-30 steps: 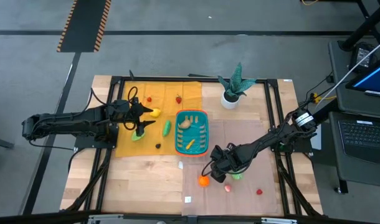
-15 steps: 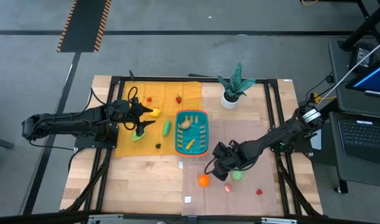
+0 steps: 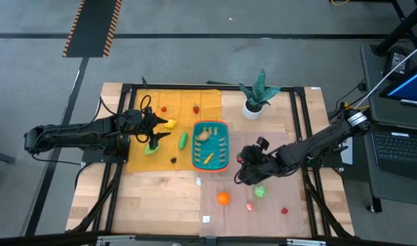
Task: Pick and placing Produce into tupperware
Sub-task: Put the bottom strawberry into the basket
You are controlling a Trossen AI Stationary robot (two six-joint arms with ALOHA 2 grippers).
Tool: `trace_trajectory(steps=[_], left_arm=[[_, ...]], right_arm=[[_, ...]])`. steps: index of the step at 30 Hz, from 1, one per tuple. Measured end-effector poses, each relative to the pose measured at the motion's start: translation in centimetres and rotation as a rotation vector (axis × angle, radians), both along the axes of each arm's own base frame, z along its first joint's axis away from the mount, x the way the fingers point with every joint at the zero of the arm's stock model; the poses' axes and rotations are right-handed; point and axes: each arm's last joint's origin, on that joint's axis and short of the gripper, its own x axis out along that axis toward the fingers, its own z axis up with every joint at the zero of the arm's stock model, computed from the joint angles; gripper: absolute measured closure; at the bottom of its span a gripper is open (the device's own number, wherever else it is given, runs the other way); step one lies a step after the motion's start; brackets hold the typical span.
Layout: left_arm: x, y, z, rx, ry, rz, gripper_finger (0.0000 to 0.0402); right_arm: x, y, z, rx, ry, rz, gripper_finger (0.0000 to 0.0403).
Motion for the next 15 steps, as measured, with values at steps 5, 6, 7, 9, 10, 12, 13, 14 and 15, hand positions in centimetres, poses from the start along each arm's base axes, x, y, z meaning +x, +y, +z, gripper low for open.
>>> trace_trajectory(steps=[5, 6, 7, 9, 10, 12, 13, 14, 15], left_arm=[[0.0, 0.0, 0.0, 0.0, 0.0, 0.0, 0.014], [0.0, 0.0, 0.0, 0.0, 0.0, 0.0, 0.014], [0.0, 0.0, 0.0, 0.0, 0.0, 0.0, 0.014], [0.0, 0.0, 0.0, 0.0, 0.0, 0.0, 0.014], [0.0, 0.0, 0.0, 0.0, 0.0, 0.0, 0.014], [0.0, 0.0, 0.0, 0.0, 0.0, 0.0, 0.014], [0.0, 0.0, 0.0, 0.0, 0.0, 0.0, 0.014], [0.0, 0.0, 0.0, 0.0, 0.0, 0.0, 0.014], [0.0, 0.0, 0.0, 0.0, 0.0, 0.0, 0.014]], right_arm=[[-0.6, -0.5, -1.4, -0.04, -0.058, -0.025, 0.0214], [-0.7, -0.5, -2.0, -0.036, -0.072, -0.027, 0.0214], [-0.8, -0.6, -2.6, -0.028, -0.09, -0.027, 0.0214], [-0.8, -0.6, -3.5, -0.016, -0.129, -0.023, 0.0214], [-0.8, -0.6, -3.8, -0.025, -0.153, -0.018, 0.0214], [-0.7, -0.6, -4.3, -0.041, -0.19, 0.0, 0.0214], [-0.7, -0.6, -4.5, -0.043, -0.211, 0.008, 0.0214], [-0.6, -0.6, -4.6, -0.056, -0.23, 0.017, 0.0214], [-0.6, -0.7, -4.7, -0.072, -0.247, 0.022, 0.0214]])
